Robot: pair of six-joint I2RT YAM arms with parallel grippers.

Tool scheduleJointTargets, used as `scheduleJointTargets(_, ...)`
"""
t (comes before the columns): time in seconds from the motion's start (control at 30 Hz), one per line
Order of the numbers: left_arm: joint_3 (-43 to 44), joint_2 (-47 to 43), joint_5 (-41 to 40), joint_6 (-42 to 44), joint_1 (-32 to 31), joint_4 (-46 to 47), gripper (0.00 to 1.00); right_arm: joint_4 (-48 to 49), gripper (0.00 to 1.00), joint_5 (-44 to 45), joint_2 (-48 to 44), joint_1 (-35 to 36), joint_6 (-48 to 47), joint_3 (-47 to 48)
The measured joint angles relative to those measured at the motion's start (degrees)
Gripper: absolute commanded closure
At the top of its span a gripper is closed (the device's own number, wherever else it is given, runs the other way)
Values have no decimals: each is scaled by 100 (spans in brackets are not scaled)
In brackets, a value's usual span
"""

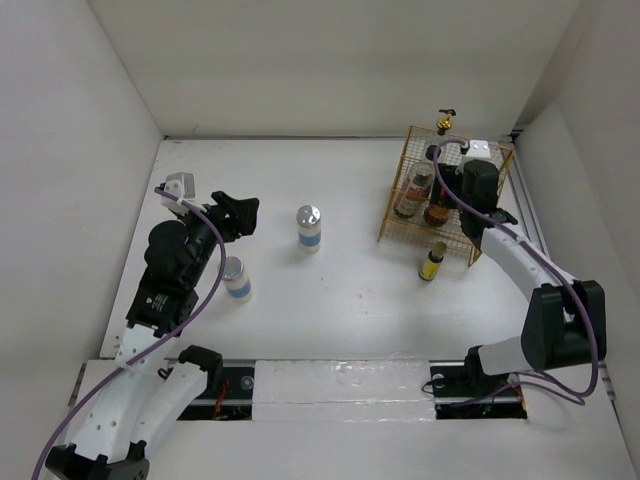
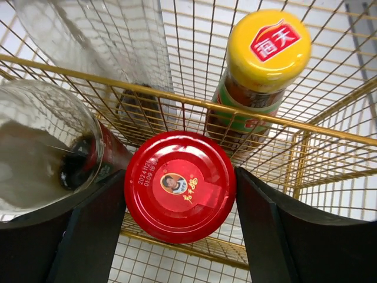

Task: Organize the condiment bottles

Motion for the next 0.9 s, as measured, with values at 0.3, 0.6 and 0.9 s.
scheduleJointTargets(0.3, 0, -2, 0, 0, 0, 0, 26, 72, 27, 299, -1401, 142, 17, -2)
scheduleJointTargets(0.6, 0, -15, -2, 0, 0, 0, 29, 380, 86, -212, -2037, 1257, -74, -9)
scheduleJointTargets(0.9, 0, -59, -22, -7, 0, 0, 34, 306, 12, -896, -118, 3027, -396, 140)
